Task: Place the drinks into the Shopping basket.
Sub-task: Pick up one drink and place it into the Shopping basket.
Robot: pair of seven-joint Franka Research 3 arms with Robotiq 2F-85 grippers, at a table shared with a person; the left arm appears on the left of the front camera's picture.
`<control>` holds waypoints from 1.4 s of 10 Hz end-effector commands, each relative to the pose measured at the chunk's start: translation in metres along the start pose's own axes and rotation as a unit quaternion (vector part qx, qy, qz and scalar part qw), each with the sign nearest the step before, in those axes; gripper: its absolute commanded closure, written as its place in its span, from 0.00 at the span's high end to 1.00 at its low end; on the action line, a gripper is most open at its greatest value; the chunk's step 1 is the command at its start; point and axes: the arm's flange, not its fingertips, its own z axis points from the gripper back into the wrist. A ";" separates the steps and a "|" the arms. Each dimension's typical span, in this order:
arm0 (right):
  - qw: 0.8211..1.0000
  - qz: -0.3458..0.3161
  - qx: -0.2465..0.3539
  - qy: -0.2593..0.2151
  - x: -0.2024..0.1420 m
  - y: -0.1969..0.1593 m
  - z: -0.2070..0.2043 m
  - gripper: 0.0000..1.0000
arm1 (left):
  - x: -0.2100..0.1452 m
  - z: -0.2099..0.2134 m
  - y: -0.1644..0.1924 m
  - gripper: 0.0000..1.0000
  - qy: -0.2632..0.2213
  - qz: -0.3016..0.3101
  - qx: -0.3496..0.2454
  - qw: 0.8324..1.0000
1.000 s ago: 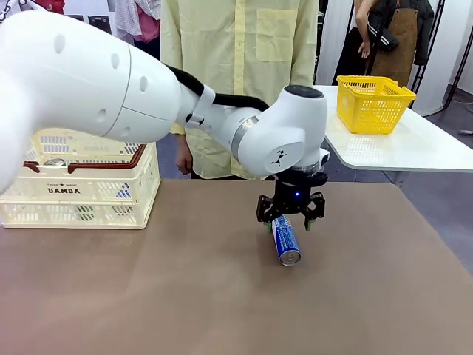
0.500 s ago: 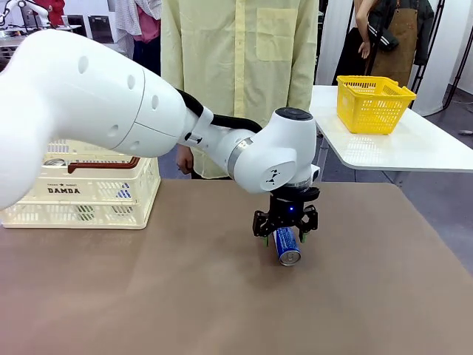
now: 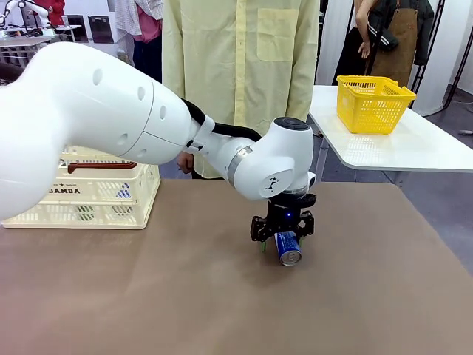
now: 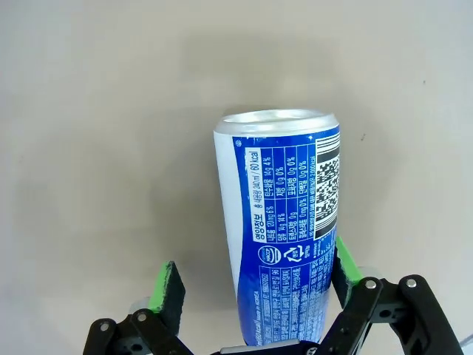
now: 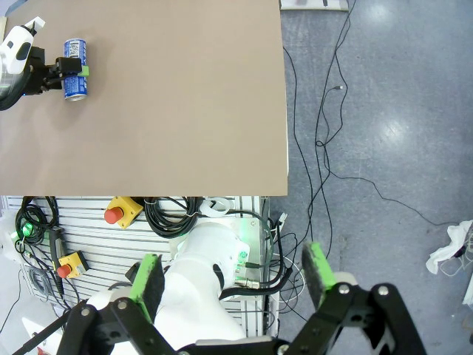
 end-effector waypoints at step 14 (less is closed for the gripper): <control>1.000 0.001 -0.002 -0.001 0.001 0.002 0.000 1.00 | -0.021 0.104 0.011 0.00 -0.045 -0.007 0.009 0.999</control>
